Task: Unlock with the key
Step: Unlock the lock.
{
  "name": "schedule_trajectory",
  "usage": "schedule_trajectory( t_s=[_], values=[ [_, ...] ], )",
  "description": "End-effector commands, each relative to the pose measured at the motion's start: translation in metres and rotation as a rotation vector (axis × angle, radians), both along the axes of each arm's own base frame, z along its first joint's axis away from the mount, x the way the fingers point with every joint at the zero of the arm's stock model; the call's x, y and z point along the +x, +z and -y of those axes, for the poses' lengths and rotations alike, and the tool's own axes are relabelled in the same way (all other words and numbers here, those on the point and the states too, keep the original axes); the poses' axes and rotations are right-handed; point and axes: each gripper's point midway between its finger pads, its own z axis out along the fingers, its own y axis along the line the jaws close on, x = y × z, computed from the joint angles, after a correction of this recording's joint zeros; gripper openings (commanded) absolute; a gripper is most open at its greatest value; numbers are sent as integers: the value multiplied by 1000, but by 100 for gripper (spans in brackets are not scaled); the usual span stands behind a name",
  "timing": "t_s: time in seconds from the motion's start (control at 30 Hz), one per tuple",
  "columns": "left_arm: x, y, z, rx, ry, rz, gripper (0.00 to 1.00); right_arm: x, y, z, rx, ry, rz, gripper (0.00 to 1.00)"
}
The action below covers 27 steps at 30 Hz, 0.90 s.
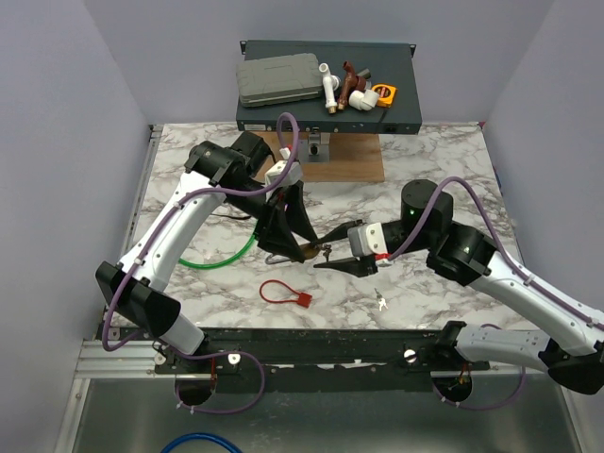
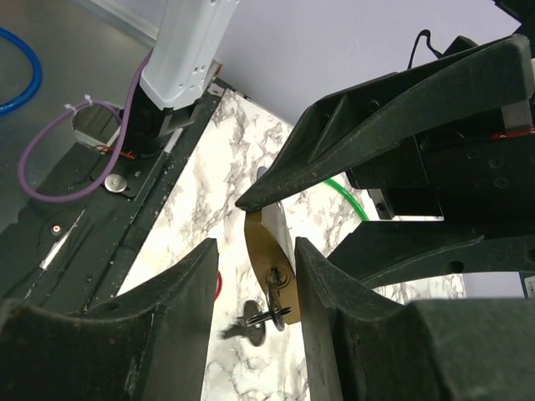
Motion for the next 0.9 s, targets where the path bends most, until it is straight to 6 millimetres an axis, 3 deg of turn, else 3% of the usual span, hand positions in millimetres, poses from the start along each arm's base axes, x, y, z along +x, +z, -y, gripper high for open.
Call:
schedule_trajectory(
  t_s=[0.0, 0.17, 0.27, 0.3, 0.37, 0.5, 0.57, 0.77, 0.8, 0.83, 0.87],
  values=[
    [-18, 36, -4, -152, -27, -58, 0, 4, -5, -4, -49, 0, 17, 45],
    [-21, 38, -5, -156, -27, -52, 0, 12, -8, -9, -66, -12, 40, 37],
    [-20, 38, -5, -154, -27, -52, 0, 16, -8, -12, -67, -15, 60, 7],
    [-20, 38, -5, -152, -27, -55, 0, 18, -8, -13, -62, -20, 65, 1],
    [-18, 36, -4, -140, -25, -61, 0, 20, -5, -14, -38, -36, 71, 1],
    [-15, 30, -6, -96, -9, -17, 25, 27, -4, -12, -14, -89, 71, 1],
    [-11, 24, -9, -48, 12, 33, 46, 32, -6, -10, -13, -129, 62, 1],
    [3, 1, -19, 36, 86, 174, 58, 52, -2, -2, 15, -273, 58, 1],
    [6, -5, -20, 46, 102, 211, 72, 58, 0, -1, 16, -305, 60, 1],
    [9, -10, -21, 55, 121, 242, 93, 61, 1, 0, 16, -326, 63, 1],
    [13, -15, -22, 73, 137, 263, 98, 66, 2, 1, 19, -352, 63, 1]
  ],
)
